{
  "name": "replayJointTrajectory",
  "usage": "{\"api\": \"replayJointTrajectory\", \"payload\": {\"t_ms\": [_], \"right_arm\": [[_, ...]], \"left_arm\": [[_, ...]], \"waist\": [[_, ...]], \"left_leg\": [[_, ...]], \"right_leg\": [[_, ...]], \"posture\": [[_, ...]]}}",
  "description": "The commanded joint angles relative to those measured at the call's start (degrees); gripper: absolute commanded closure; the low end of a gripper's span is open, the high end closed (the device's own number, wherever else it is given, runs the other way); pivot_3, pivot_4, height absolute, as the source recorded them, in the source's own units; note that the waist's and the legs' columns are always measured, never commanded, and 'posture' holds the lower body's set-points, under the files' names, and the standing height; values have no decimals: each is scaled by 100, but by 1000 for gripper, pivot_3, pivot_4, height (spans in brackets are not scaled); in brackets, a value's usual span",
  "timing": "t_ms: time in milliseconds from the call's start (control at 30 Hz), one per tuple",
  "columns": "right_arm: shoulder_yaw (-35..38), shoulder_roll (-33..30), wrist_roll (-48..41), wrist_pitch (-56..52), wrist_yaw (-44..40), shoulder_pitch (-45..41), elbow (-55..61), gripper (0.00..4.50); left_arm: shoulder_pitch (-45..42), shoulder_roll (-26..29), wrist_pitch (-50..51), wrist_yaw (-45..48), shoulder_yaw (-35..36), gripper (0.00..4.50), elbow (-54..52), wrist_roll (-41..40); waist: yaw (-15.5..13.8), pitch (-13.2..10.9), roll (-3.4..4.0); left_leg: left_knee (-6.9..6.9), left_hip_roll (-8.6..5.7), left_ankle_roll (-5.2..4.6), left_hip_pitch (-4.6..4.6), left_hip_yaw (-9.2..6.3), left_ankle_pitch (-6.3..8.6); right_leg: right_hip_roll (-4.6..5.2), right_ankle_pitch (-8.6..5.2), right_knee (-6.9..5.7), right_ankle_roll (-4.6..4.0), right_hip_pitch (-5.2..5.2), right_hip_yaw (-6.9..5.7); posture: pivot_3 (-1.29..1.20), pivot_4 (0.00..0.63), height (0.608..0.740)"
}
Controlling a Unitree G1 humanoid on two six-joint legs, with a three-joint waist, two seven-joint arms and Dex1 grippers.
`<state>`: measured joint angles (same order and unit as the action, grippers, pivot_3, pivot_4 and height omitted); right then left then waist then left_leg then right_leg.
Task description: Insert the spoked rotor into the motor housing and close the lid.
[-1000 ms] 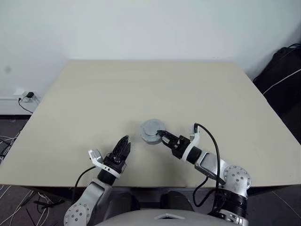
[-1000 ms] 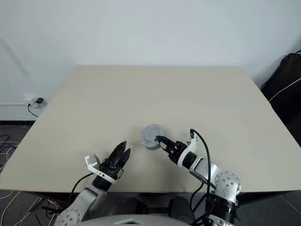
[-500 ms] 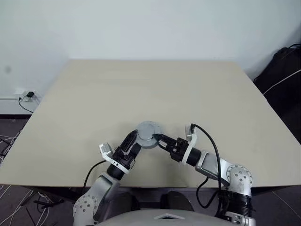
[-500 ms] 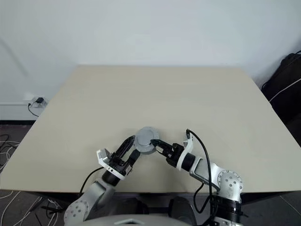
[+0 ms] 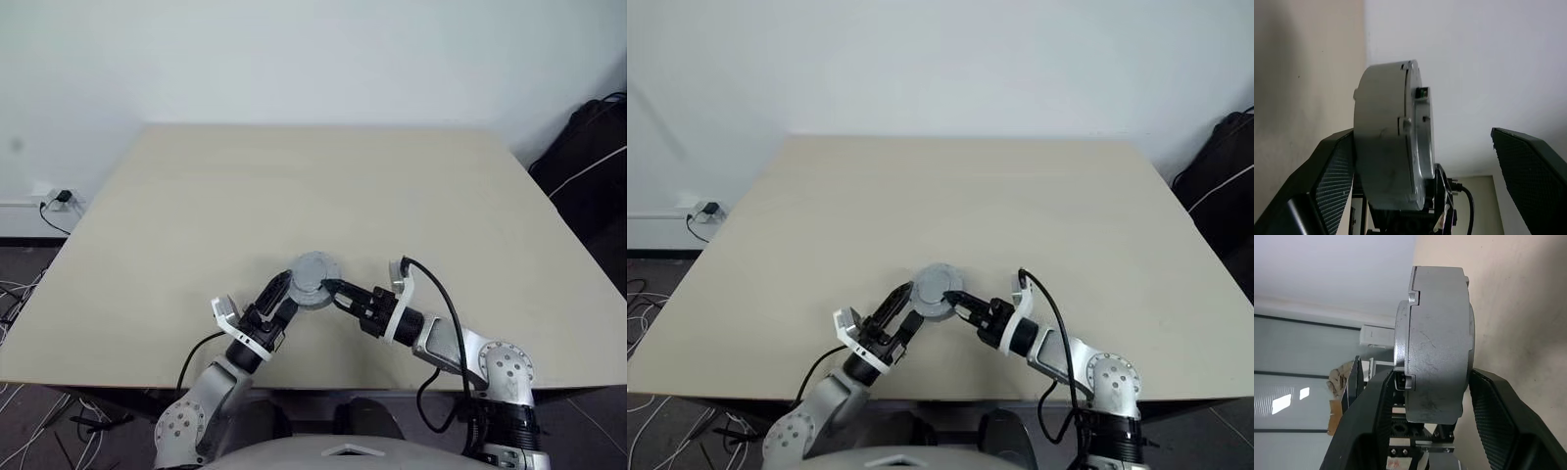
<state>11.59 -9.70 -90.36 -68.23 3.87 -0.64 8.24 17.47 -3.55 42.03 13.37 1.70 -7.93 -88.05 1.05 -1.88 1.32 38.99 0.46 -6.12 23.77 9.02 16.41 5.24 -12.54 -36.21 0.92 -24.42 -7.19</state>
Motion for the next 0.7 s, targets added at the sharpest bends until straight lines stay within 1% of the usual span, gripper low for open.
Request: {"api": "replayJointTrajectory", "payload": {"t_ms": [33, 167, 367, 633, 700], "right_arm": [[-128, 1, -290, 130, -224, -59, 164, 2437], [-216, -75, -326, 190, -266, -56, 153, 2437], [-378, -236, -494, 139, -362, -52, 178, 2437], [-591, -434, -732, 191, -336, -6, 235, 2437], [-625, -478, -755, 238, -332, -6, 232, 2437]], "left_arm": [[165, -197, 148, -70, -164, 0, -416, -190], [240, -225, 125, -119, -153, 0, -473, -215], [41, -252, 67, -48, -145, 0, -369, -100], [-150, -258, 93, 20, -176, 0, -246, -36], [-152, -263, 104, 11, -188, 377, -234, -51]], "waist": [[0, 1, -2], [-13, 1, -2], [-33, 1, -1], [-35, 2, -2], [-36, 2, -2]], "left_leg": [[0, 0, -1, 0, 0, 1], [2, 0, -2, -1, 0, 1], [9, 0, -4, 0, 1, 2], [9, 0, -5, 1, 3, 3], [9, 0, -5, 1, 4, 3]], "right_leg": [[0, 0, 1, 0, 0, 0], [0, 1, 1, -1, 0, 1], [1, 6, 9, 18, 5, 4], [-1, 20, 11, -4, 6, 3], [-1, 21, 11, -4, 6, 3]], "posture": [[0, 0, 740], [0, 0, 740], [0, 0, 740], [0, 0, 740], [0, 0, 740]]}}
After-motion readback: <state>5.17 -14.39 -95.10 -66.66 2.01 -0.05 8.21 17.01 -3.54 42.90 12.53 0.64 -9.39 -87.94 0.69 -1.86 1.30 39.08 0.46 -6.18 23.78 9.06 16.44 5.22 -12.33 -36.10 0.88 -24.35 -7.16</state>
